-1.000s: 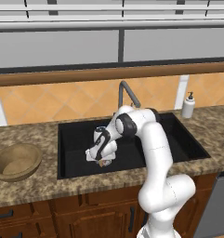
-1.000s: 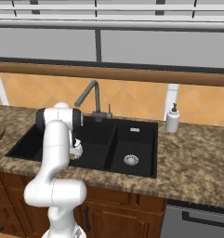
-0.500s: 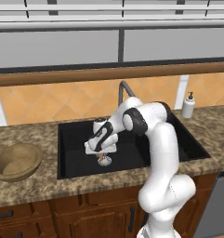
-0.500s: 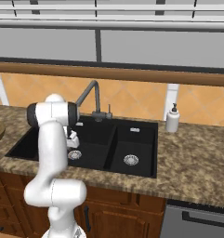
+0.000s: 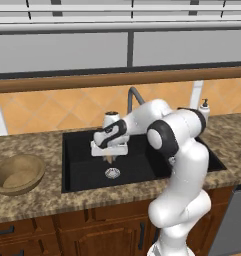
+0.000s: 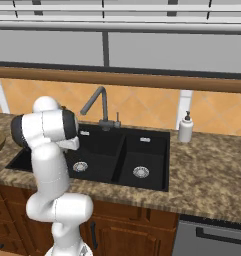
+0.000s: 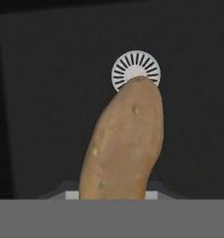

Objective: Pick the sweet potato from the sink and place it in the bowl. Then pick the bowl and place it in the microwave. Then close the microwave door and press the start button.

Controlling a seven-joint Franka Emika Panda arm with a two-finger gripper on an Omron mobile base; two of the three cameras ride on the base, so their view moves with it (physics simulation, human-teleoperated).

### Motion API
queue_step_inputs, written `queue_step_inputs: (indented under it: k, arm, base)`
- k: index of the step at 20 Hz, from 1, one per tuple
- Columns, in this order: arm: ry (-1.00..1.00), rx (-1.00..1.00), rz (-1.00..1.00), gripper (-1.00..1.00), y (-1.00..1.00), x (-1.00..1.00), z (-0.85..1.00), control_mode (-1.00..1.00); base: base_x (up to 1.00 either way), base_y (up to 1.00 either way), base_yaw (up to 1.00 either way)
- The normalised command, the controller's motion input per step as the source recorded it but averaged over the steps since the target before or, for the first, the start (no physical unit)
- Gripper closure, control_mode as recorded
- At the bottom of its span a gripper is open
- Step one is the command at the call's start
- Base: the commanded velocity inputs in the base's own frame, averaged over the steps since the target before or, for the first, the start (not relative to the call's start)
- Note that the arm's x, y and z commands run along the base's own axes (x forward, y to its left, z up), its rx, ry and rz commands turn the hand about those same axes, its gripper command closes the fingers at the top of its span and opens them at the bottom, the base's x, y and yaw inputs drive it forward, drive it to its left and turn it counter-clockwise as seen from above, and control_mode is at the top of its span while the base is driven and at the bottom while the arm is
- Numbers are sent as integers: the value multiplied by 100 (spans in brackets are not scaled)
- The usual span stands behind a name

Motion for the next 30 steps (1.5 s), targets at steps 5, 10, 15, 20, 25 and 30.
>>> queue_step_inputs:
  k: [5, 10, 15, 20, 25, 30]
  arm:
    - [13, 2, 5, 100, 22, -33, 100, -100]
    - [23, 8, 11, 100, 58, -38, 100, -100]
    - [6, 8, 8, 100, 82, -38, 71, -100]
    - [-1, 1, 0, 100, 100, -10, 2, -100]
    - [-1, -2, -2, 100, 99, 0, 23, -100]
    - [-11, -14, -3, 100, 78, 0, 15, -100]
  base:
    - [0, 0, 0]
    - [0, 0, 0]
    - [0, 0, 0]
    - [0, 0, 0]
    - [0, 0, 0]
    - [0, 0, 0]
